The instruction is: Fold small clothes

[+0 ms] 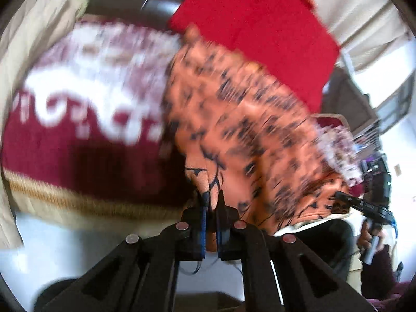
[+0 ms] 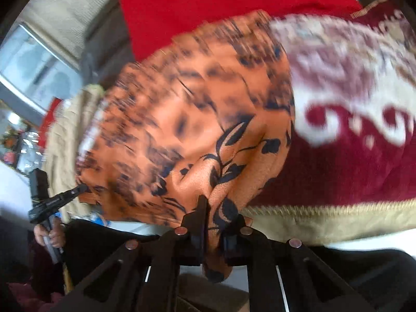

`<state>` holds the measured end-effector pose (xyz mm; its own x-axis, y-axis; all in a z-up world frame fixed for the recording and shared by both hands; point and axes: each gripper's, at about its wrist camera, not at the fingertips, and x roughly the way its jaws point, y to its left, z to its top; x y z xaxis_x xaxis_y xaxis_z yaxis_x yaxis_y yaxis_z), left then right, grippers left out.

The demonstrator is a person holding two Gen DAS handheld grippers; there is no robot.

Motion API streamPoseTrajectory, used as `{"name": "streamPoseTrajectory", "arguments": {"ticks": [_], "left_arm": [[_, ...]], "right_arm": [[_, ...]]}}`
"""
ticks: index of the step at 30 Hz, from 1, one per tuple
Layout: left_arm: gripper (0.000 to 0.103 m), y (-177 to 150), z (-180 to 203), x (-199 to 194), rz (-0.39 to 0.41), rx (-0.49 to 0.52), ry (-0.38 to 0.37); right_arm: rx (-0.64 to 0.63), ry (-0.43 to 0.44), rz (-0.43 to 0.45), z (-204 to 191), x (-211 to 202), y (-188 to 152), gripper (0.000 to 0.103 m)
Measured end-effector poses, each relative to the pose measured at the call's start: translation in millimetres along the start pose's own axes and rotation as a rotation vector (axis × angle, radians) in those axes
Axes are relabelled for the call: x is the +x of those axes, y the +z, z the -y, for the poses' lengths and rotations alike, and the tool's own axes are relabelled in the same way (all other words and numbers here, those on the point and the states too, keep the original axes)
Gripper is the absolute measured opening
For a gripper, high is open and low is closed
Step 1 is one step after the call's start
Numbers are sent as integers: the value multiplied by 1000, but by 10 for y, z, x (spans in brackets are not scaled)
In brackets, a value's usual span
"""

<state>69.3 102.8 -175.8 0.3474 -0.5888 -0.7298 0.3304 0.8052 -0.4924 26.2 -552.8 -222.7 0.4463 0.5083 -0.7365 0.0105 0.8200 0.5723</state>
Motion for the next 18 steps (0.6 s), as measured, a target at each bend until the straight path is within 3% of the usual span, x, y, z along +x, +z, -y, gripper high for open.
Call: {"name": "streamPoseTrajectory", "arguments": {"ticks": [5,11,14,18], "left_arm": [[6,693,115,-281,52,9,-27],[6,1846,213,-171,100,25,8],[6,2465,166,186,84,-6,43],[6,3003,25,908,32,-40,95]], "right_arm": [[30,109,125,-72,-420,544,9],[85,129,279,-51,-557,1532,9],[129,116,320,50,-405,2118,9],[230,78,348,327,20,2813,9]]}}
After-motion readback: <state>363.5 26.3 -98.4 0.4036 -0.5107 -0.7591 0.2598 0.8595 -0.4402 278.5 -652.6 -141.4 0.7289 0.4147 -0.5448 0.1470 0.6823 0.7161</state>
